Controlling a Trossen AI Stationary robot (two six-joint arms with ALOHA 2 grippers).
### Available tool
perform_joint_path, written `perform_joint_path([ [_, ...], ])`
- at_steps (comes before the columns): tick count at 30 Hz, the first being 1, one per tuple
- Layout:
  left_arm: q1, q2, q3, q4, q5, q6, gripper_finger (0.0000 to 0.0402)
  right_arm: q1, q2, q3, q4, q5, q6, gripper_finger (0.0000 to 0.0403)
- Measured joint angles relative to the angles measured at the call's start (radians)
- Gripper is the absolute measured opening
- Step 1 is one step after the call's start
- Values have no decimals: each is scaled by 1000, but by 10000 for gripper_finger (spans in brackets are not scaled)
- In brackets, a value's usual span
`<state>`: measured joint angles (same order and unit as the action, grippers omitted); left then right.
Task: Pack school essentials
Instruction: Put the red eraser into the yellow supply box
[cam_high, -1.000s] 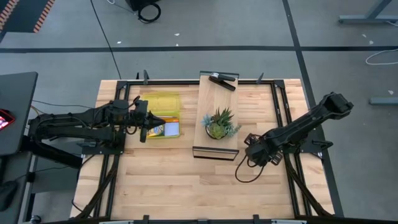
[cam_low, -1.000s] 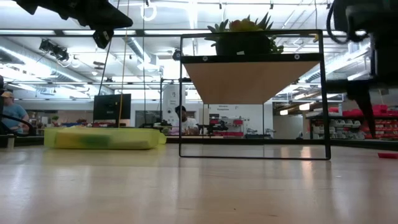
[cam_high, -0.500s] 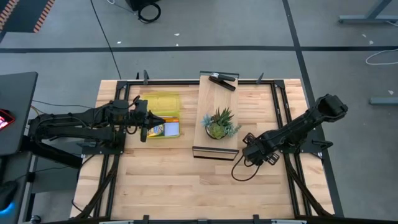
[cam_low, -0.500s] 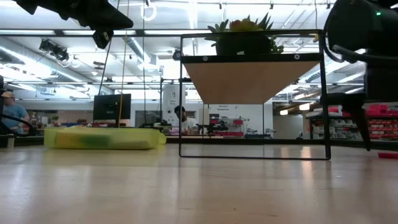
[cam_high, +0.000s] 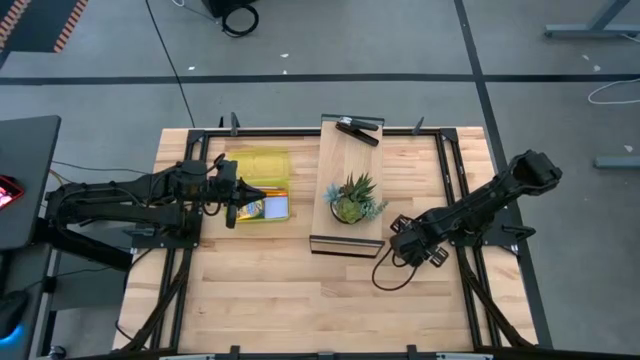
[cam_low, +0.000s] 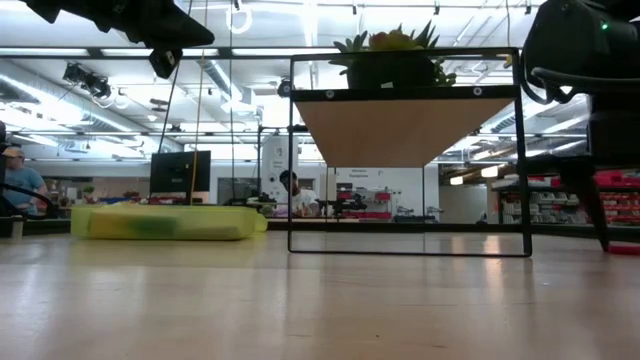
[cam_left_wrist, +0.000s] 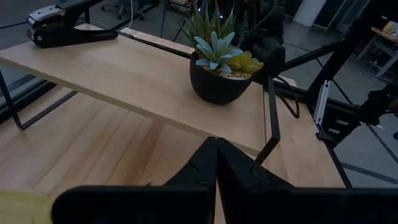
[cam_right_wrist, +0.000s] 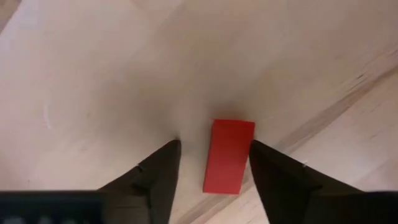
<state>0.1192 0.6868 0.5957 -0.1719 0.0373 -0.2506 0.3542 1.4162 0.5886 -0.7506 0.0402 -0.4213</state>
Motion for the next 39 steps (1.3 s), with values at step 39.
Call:
perform_joint_path([
  [39,0,0,0,29,1,-34,52,1,-243,188,-31,11,277,90],
])
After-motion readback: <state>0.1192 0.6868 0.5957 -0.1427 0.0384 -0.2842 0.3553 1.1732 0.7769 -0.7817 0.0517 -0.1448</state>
